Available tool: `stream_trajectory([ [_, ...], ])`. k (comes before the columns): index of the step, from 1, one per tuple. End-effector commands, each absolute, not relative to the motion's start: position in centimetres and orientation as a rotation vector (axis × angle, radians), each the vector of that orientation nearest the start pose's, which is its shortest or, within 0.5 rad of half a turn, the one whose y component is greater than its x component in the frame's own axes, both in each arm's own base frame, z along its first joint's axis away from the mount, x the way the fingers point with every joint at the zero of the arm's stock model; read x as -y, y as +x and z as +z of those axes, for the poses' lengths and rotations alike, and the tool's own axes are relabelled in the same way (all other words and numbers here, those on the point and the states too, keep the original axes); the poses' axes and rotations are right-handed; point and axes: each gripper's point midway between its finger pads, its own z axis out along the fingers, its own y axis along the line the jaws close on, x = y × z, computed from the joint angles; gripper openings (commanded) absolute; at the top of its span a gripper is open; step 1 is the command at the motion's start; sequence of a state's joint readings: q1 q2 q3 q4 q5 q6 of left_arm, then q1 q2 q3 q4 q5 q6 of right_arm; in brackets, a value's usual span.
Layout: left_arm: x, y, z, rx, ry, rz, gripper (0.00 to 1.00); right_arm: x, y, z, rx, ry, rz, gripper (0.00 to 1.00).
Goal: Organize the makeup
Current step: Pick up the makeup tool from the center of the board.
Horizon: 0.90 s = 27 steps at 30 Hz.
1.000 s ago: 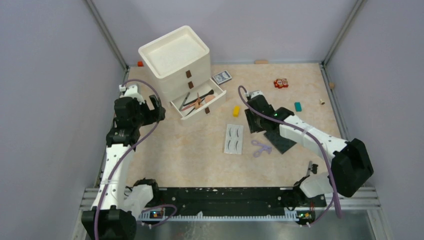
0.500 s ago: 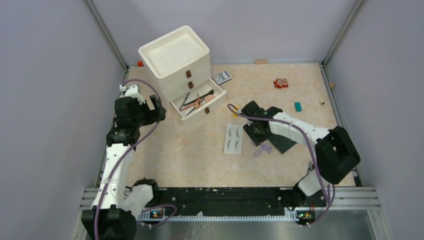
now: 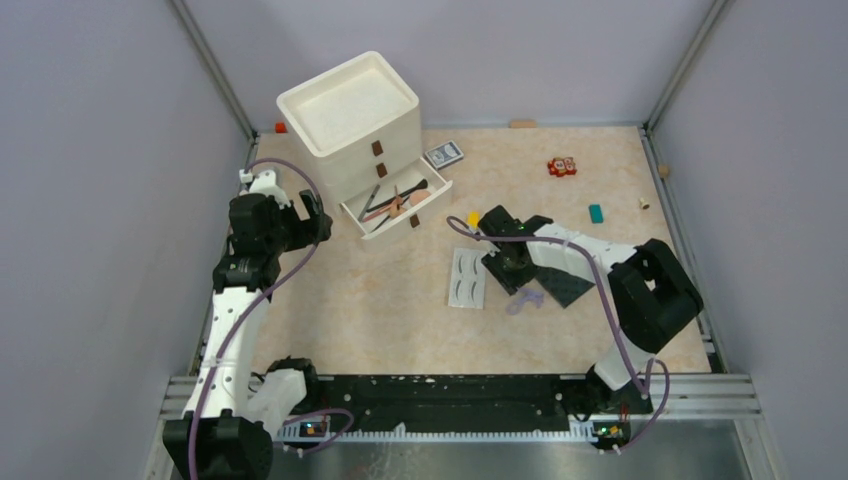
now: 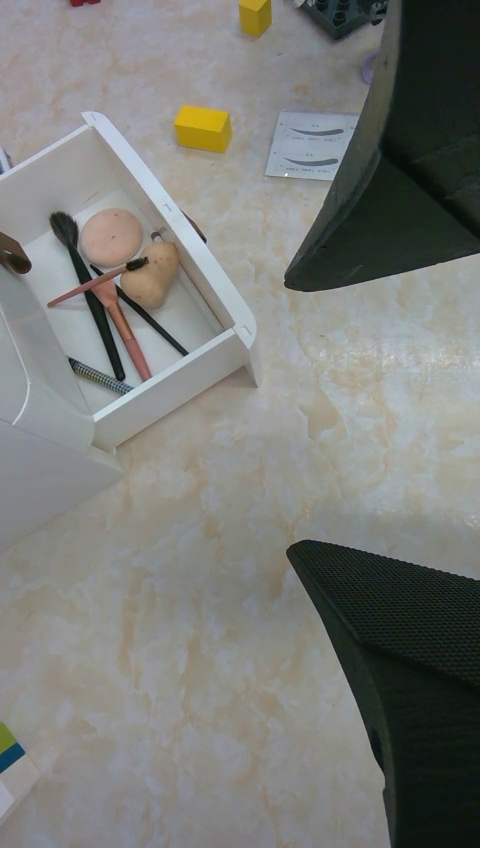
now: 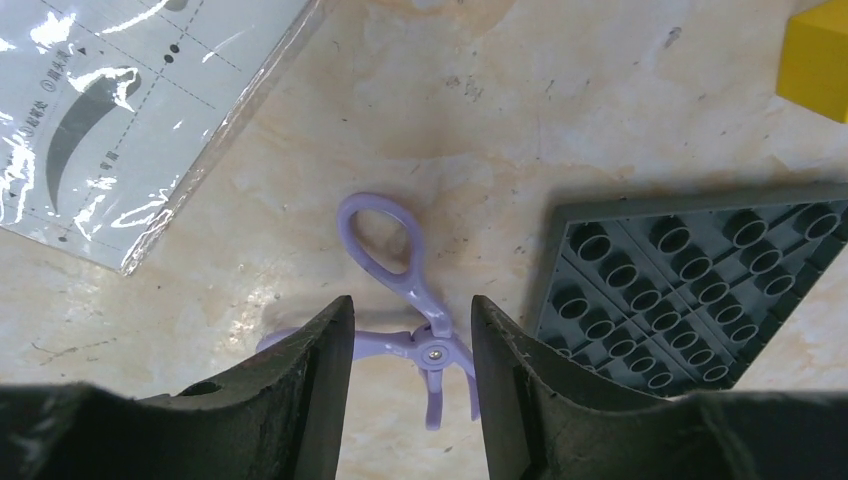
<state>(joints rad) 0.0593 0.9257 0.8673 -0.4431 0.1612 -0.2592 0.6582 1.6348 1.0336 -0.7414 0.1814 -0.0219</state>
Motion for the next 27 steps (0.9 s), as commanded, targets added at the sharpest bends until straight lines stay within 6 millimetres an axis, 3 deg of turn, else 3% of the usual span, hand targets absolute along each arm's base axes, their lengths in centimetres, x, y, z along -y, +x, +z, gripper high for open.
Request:
stream_trajectory([
  [1, 2.0, 31.4, 22.5, -2.021, -0.221, -0.298, 0.99, -14.7, 25.2, 3.0, -2.713, -0.951, -0.139, 0.46],
  [9, 2.0, 31.4, 22.6, -2.018, -0.22, -0.296, 0.99, -14.3, 25.4, 1.9, -2.75, -0.941, -0.118, 0.44],
  [20, 2.0, 31.4, 22.6, -2.016, -0.22, -0.295, 0.99, -14.5, 24.3, 0.9, -2.807, -0.979, -0.07, 0.28],
  [24, 2.0, 31.4, 22.7, -2.015, -0.219, -0.296, 0.99, -14.6, 24.6, 1.3, -2.795, -0.967, -0.069, 0.24],
  [27, 2.0, 31.4, 22.6, -2.017, -0.219, -0.298, 0.99, -14.9, 25.4, 2.5, -2.756, -0.943, -0.07, 0.15],
])
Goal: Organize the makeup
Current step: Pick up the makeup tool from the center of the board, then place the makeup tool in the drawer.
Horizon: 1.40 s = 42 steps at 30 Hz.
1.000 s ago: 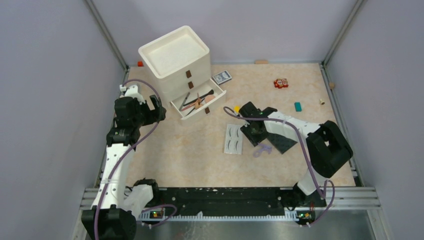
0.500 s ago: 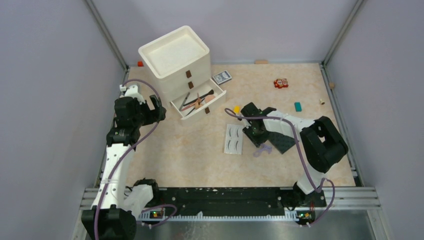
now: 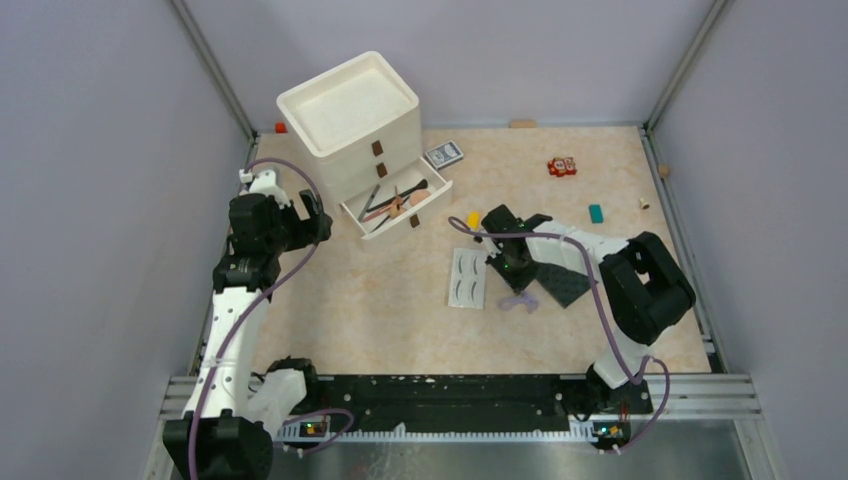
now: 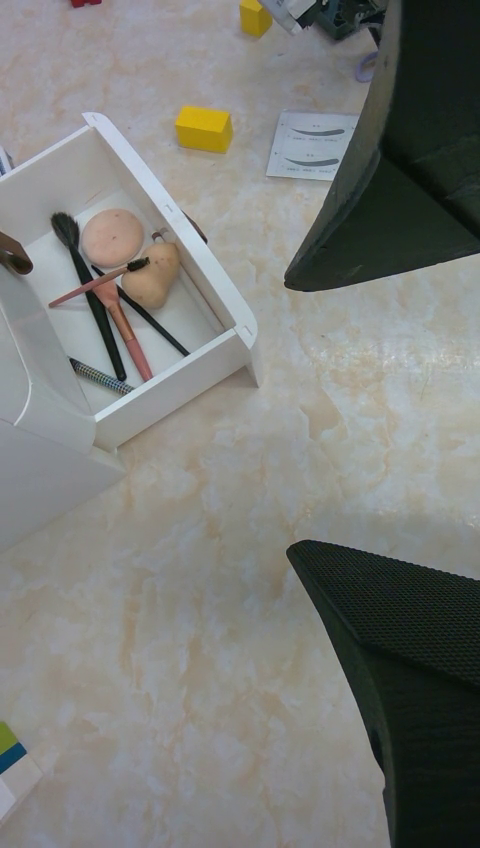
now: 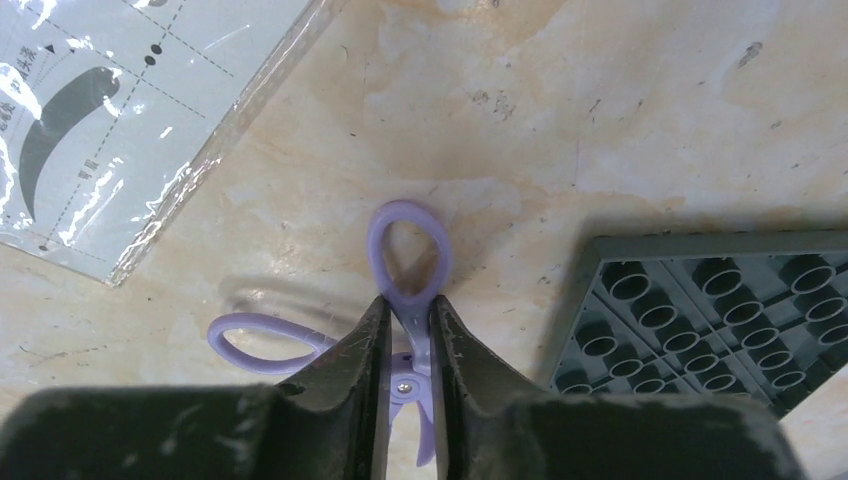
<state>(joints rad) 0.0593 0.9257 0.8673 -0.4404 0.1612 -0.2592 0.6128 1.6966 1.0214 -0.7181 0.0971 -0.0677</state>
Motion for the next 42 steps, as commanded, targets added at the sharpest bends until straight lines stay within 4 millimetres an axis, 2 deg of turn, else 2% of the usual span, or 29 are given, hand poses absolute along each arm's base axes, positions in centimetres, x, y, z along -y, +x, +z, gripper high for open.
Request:
stream_trajectory([
  [1, 2.0, 31.4, 22.6, -2.017, -0.22, -0.298, 0.99, -15.2, 25.8, 3.1, -2.739, -0.93, -0.063, 0.11],
  [7, 2.0, 31.4, 22.6, -2.016, -0.221, -0.296, 0.99, -18.6, 28.0, 7.3, -2.611, -0.865, 0.12, 0.01],
  [11, 1.9, 31.4, 22.6, -2.017, -0.223, -0.294, 0.99, -20.6, 30.0, 9.9, -2.516, -0.795, 0.2, 0.0],
  [15, 1.9, 31.4, 22.5, -2.018, -0.222, -0.297, 0.99, -23.8, 31.7, 12.8, -2.42, -0.7, 0.367, 0.0],
  [20, 1.8, 31.4, 22.6, -2.014, -0.225, -0.294, 0.99, -28.6, 34.8, 17.5, -2.221, -0.495, 0.63, 0.0],
  [24, 1.8, 31.4, 22.6, -2.014, -0.227, -0.291, 0.99, -32.2, 37.5, 21.6, -2.024, -0.242, 0.886, 0.0],
  [27, 1.7, 31.4, 22.6, -2.013, -0.23, -0.289, 0.99, -33.7, 39.6, 24.0, -1.874, -0.016, 1.049, 0.0],
  [30, 1.7, 31.4, 22.7, -2.013, -0.231, -0.287, 0.99, -34.4, 42.2, 24.1, -1.8, 0.206, 1.142, 0.0],
  [36, 1.6, 31.3, 22.8, -2.008, -0.231, -0.284, 0.99, -35.8, 46.9, 22.2, -1.76, 0.393, 1.145, 0.02],
  [37, 1.6, 31.3, 22.8, -2.008, -0.231, -0.284, 0.99, -36.1, 47.5, 22.1, -1.756, 0.401, 1.145, 0.04],
  [39, 1.5, 31.3, 22.8, -2.006, -0.232, -0.281, 0.99, -36.7, 48.4, 21.6, -1.753, 0.399, 1.143, 0.16],
  [42, 1.5, 31.3, 22.8, -2.007, -0.234, -0.281, 0.99, -37.2, 48.9, 21.6, -1.75, 0.38, 1.141, 0.27],
])
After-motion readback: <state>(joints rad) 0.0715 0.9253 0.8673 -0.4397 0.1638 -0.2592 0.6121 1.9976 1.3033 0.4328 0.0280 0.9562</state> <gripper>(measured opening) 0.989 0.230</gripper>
